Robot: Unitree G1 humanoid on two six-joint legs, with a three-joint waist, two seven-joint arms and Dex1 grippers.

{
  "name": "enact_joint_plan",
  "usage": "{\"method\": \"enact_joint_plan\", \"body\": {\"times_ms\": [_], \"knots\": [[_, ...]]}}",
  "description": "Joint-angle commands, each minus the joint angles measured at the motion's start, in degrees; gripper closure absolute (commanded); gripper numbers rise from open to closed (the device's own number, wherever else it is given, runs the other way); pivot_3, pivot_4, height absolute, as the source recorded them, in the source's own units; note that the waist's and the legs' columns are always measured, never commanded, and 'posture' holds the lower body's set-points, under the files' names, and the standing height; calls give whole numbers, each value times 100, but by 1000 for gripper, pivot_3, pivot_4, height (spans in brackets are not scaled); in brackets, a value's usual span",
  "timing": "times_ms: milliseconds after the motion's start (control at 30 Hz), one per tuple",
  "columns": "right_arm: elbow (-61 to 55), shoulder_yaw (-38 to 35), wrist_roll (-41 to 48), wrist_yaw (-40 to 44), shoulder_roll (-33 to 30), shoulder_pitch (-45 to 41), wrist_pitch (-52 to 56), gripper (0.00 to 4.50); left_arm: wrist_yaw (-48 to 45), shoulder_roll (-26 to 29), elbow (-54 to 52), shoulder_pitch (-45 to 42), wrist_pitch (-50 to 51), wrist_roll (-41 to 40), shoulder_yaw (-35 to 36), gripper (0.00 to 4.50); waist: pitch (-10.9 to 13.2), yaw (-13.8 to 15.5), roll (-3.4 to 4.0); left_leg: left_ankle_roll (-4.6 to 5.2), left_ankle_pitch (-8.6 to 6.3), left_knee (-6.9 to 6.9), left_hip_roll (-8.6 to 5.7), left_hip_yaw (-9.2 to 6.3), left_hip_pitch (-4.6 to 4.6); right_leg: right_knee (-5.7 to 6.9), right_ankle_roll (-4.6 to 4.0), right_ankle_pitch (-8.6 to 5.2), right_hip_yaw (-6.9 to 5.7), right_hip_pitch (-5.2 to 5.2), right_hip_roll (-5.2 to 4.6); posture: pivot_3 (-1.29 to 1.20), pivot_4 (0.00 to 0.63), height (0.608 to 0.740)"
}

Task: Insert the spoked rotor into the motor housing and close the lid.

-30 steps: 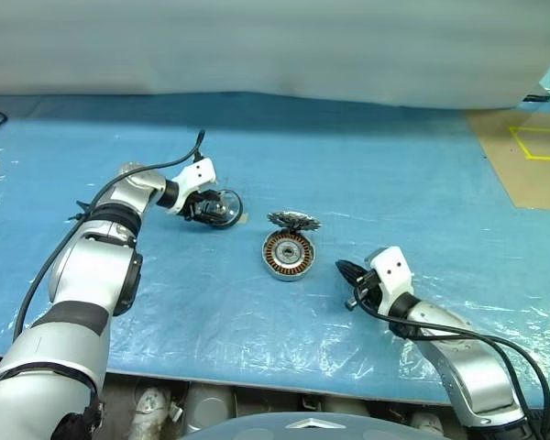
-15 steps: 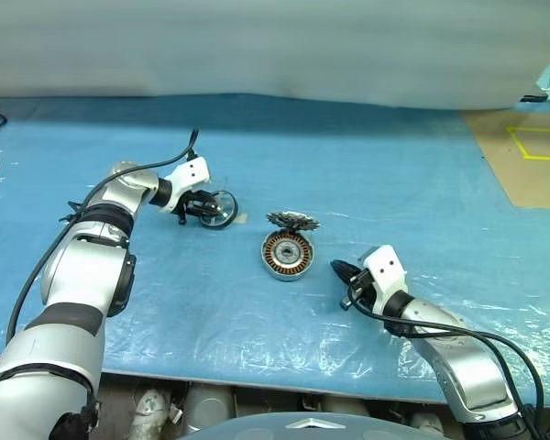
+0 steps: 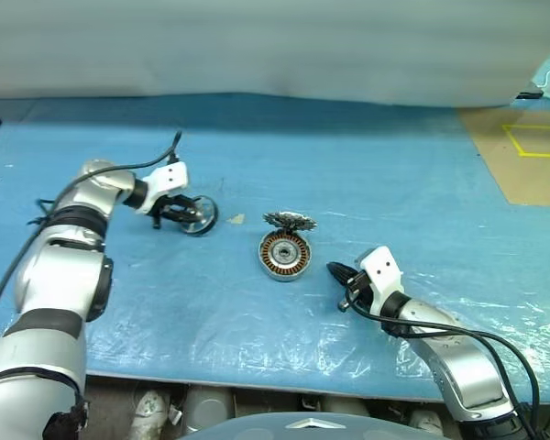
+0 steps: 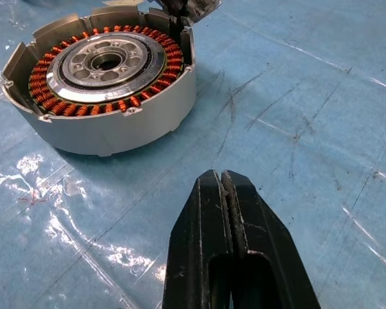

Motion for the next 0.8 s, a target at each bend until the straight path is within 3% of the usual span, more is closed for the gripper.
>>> {"method": "enact_joint_plan", "body": {"times_ms": [33, 167, 300, 533, 800], "knots": [[-266, -227, 239, 212, 23, 94, -573, 4500, -683, 671, -1383, 149, 729, -1428, -739, 3204, 3, 28, -4, 0, 0, -3, 3, 0, -5, 1, 0, 0, 0, -6, -4, 0, 150, 740], [83, -278, 181, 259, 35, 106, -873, 4500, -683, 1536, -4032, 893, 2525, -3557, -1422, 3205, 4, 35, -2, -1, -1, -31, 1, 6, -6, 3, -2, -1, -1, -16, -16, 0, 150, 740], [337, -231, 131, 318, 50, 90, -1020, 4500, -610, 1339, -5946, 1386, 4314, -4586, -847, 3205, 6, 42, 4, -1, 0, -32, 1, 9, -7, 5, -8, -5, -5, -14, -16, 0, 150, 740], [553, -180, -22, 334, 72, 125, -1465, 4500, 76, 371, -7008, 1594, 5252, -4707, -703, 3205, 6, -51, 7, -1, 0, -10, 0, 16, -4, 8, -11, -7, 1, -13, 4, 0, 150, 740], [521, -211, -64, 196, 164, 180, -1476, 4500, -153, -481, -6113, 1281, 4421, -3649, -1243, 3205, 4, -11, 11, 1, 1, 3, -4, 14, -3, 5, -9, -6, 2, -5, 3, 0, 150, 740]]}}
